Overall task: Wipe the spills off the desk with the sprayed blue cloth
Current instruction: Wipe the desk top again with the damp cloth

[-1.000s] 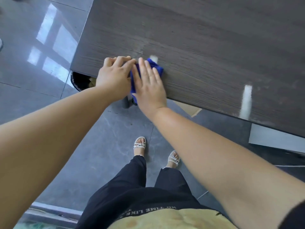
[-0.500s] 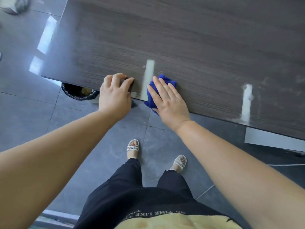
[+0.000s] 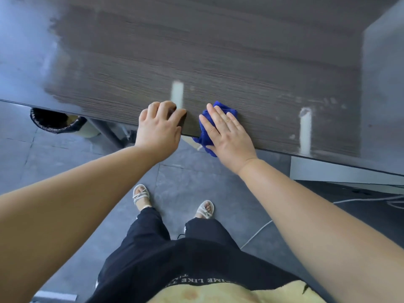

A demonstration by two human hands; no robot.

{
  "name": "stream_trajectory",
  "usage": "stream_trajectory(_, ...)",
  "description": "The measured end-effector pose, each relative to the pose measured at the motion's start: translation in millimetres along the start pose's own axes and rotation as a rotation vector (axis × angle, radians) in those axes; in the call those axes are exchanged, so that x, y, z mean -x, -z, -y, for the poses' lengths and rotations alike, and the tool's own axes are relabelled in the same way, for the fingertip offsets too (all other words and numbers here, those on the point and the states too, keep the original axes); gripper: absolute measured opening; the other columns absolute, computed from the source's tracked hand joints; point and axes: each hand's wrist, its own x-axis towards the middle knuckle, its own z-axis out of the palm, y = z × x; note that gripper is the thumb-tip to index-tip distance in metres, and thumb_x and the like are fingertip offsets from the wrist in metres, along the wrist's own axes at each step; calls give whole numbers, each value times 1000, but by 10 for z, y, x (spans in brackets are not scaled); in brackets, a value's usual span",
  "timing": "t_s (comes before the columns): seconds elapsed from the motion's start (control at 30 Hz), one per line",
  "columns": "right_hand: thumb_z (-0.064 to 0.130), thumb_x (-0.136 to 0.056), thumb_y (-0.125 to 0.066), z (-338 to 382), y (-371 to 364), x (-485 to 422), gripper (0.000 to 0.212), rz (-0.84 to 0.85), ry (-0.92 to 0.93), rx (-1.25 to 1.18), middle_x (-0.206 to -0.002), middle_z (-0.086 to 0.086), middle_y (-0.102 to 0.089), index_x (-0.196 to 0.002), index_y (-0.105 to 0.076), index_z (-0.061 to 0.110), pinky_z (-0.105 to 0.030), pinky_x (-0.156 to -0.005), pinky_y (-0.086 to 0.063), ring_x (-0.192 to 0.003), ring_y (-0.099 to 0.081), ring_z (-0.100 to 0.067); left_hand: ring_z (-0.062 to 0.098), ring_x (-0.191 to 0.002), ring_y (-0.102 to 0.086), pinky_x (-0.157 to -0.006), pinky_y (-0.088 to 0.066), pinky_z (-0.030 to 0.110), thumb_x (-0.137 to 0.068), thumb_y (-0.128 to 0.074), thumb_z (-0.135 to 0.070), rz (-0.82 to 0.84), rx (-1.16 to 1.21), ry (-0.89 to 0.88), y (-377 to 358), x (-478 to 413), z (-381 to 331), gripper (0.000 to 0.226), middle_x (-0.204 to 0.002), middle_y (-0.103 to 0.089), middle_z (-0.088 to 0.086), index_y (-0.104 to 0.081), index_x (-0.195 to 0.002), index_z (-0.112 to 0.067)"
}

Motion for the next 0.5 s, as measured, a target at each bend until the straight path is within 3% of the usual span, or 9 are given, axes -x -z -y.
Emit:
stream_trajectory(0.13,31,-76,-76,-340,61,335,79,32,-19,4,-147,-19,-37,-142,-39,7,-42,-110,-26,-135,-38,-32,42,-100,-54,-82,-45,51,-79,-35,-31,72,-12,-77,-53,-122,-553,49,-112,-59,15,-64,-113,-12)
stream_trajectory(0.3,30,-76,-76,-851,171,826,84,72,-64,5,-148,-19,-35,-144,-33,7,-43,-110,-25,-136,-36,-33,43,-105,-52,-85,-42,52,-80,-59,-20,101,-32,-153,-146,-298,-1169,38,-118,-57,16,-62,-117,-12)
stream_trajectory(0.4,34,-75,-76,-1113,216,1072,88,99,-86,45,-148,-19,-35,-143,-27,8,-43,-111,-24,-136,-36,-32,41,-109,-51,-90,-40,50,-83,-43,-25,126,-27,-216,-141,-434,-1522,42,-122,-56,14,-61,-119,-13)
stream_trajectory(0.5,35,-76,-75,-1349,300,1313,87,133,-125,49,-149,-19,-34,-143,-25,10,-43,-111,-24,-137,-35,-32,39,-112,-50,-94,-38,47,-83,-47,-20,127,-4,-301,-212,-572,-1884,40,-123,-55,13,-61,-120,-13)
